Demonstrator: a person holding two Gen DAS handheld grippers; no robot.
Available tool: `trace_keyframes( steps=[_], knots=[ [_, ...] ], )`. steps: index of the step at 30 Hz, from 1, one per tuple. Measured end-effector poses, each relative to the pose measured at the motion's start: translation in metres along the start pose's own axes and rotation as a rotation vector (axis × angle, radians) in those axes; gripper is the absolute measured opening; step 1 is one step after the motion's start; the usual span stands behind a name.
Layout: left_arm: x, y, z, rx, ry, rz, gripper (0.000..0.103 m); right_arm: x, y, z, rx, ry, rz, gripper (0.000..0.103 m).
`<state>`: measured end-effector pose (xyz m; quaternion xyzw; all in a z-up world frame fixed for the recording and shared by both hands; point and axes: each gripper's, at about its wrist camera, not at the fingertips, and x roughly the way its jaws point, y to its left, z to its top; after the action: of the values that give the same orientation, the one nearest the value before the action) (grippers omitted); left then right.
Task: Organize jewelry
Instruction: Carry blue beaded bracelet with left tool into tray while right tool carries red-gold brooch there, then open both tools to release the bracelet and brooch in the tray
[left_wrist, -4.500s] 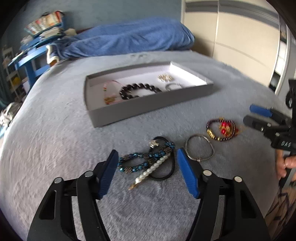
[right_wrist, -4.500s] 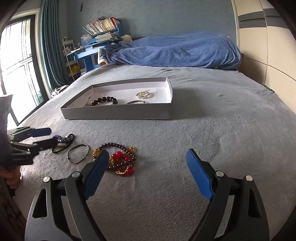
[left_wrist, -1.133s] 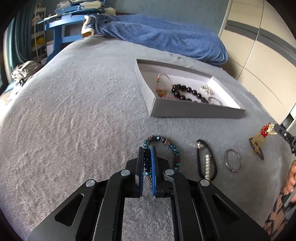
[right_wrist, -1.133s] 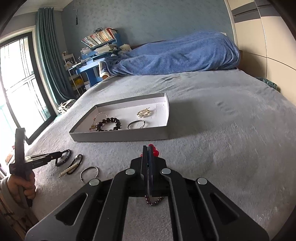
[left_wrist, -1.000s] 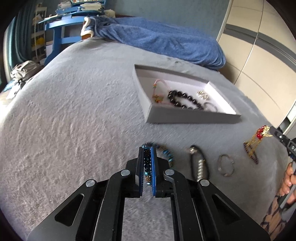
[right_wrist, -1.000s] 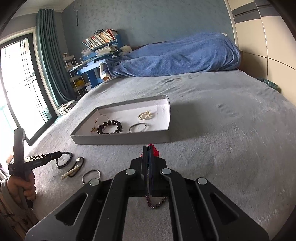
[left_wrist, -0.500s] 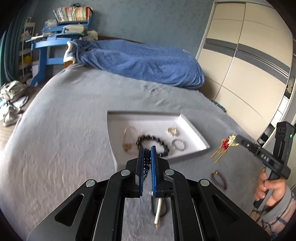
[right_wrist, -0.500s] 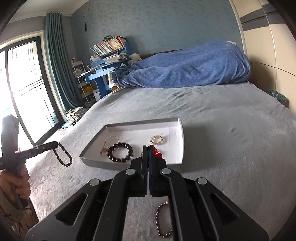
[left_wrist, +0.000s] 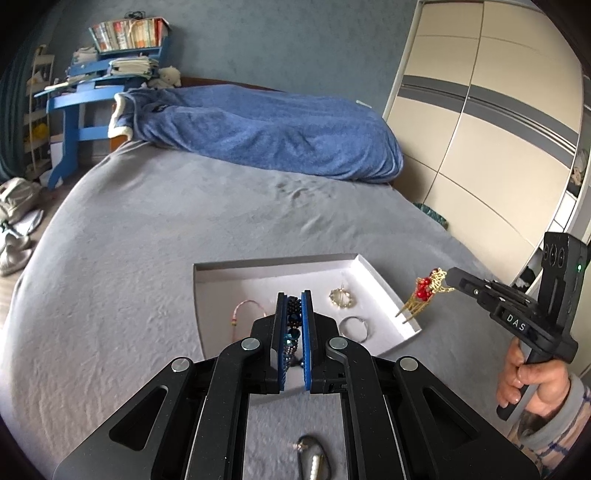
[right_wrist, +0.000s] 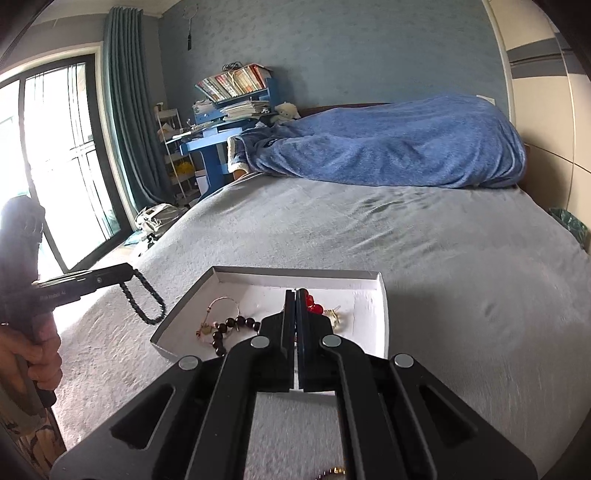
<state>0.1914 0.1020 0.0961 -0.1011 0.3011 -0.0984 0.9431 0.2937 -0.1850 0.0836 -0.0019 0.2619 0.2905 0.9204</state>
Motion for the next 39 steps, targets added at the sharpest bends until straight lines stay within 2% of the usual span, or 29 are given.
trace_keyframes(
  steps=[8, 17, 26, 28, 30, 31, 33, 36, 39],
  knots=[
    [0.033, -0.006, -0.018, 0.026, 0.071, 0.020, 0.007, 0.036, -0.003, -0.013, 0.009, 0.072, -0.004, 0.001],
    [0.066, 0.014, -0.045, 0.028, 0.163, 0.079, 0.007, 0.071, -0.019, -0.043, 0.085, 0.191, 0.015, 0.001],
    [0.068, 0.021, -0.064, 0.057, 0.177, 0.164, 0.008, 0.082, -0.029, -0.051, 0.082, 0.216, -0.049, 0.001],
    [0.065, 0.020, -0.066, 0.064, 0.167, 0.179, 0.018, 0.080, -0.028, -0.053, 0.065, 0.211, -0.072, 0.007],
    [0.061, 0.019, -0.066, 0.077, 0.147, 0.196, 0.037, 0.076, -0.028, -0.054, 0.056, 0.202, -0.085, 0.018],
    [0.057, 0.018, -0.067, 0.084, 0.132, 0.201, 0.042, 0.073, -0.028, -0.055, 0.052, 0.192, -0.091, 0.024],
    [0.049, 0.016, -0.066, 0.093, 0.100, 0.206, 0.061, 0.068, -0.029, -0.056, 0.052, 0.178, -0.093, 0.027],
    [0.038, 0.011, -0.066, 0.109, 0.060, 0.204, 0.075, 0.055, -0.030, -0.060, 0.065, 0.155, -0.094, 0.034],
    [0.026, 0.008, -0.068, 0.119, 0.030, 0.208, 0.079, 0.039, -0.030, -0.066, 0.079, 0.129, -0.093, 0.041]
  ],
)
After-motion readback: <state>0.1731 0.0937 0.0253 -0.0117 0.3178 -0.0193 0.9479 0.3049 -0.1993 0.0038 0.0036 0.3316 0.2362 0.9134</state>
